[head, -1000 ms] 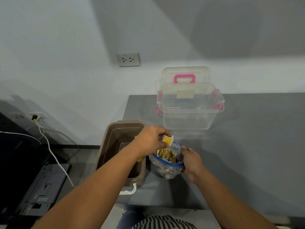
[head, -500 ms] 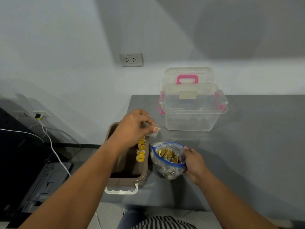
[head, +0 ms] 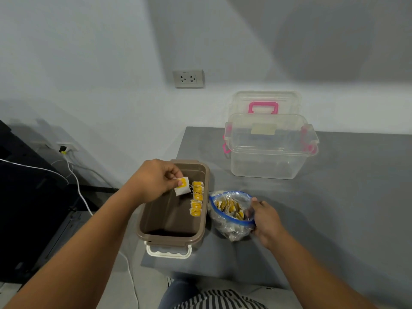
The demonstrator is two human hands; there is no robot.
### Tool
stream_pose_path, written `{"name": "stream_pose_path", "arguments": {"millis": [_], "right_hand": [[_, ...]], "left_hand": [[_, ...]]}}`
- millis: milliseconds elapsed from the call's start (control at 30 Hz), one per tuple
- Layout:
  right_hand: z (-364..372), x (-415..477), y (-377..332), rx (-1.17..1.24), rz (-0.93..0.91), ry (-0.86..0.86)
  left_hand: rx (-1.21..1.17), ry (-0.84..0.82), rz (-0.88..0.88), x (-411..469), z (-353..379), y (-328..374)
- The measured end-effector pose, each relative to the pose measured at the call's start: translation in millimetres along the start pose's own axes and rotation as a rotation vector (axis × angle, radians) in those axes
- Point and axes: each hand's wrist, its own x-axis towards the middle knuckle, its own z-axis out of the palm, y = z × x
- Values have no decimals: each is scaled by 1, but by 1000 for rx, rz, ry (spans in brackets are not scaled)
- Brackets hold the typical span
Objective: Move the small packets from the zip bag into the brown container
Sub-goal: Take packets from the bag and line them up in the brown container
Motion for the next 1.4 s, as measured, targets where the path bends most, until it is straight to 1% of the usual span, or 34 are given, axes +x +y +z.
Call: {"name": "stream_pose_path", "arguments": {"millis": [100,267,500,700,933,1067,1400], "right_hand": [[0,-2,-1,20,10,1],[-1,-1,1,36,28,-11],[-1,1,4,21,36,4],[2,-2,2,35,34,9],[2,-6,2,38,32,8],[2,-4,3,40,38,8],[2,1,7,19,48,6]], "left_hand": [[117,-110,24,0,12,-9],[220,-293,49,2,35,-20],[298,-379,55,11,59,-27],[372,-379,80,16,73,-22],[480,-329,45,21,84,-17],[522,-306,66,22,88,-16],[504,-269,53,21,90,-15]]}}
